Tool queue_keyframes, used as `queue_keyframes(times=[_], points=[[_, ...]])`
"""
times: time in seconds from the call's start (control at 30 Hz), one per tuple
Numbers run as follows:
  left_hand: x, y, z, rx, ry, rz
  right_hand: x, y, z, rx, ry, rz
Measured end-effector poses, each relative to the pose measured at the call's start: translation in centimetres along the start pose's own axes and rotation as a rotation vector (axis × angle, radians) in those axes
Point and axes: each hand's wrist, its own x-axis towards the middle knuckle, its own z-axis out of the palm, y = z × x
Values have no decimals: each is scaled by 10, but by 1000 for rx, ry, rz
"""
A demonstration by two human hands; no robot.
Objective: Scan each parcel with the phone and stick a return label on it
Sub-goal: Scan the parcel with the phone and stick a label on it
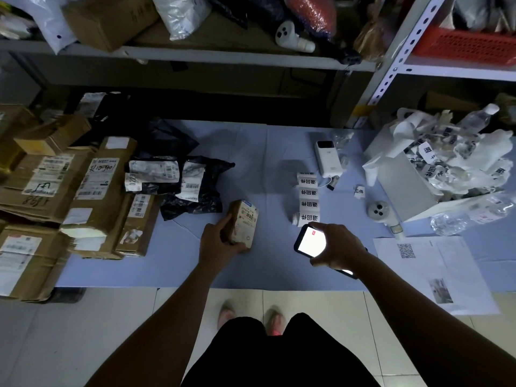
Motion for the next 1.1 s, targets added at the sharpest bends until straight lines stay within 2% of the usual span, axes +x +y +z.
queue_keyframes(times=[0.37,0.77,0.93,1.1], points=[[0,1,-3,11,4,-19,3,9,2,15,20,53],[1,19,36,74,-138,11,16,69,41,222,192,395],[7,30,52,153,-143,-5,31,89,49,225,212,441],[7,31,60,109,-137,-87,47,99,52,162,198,447]])
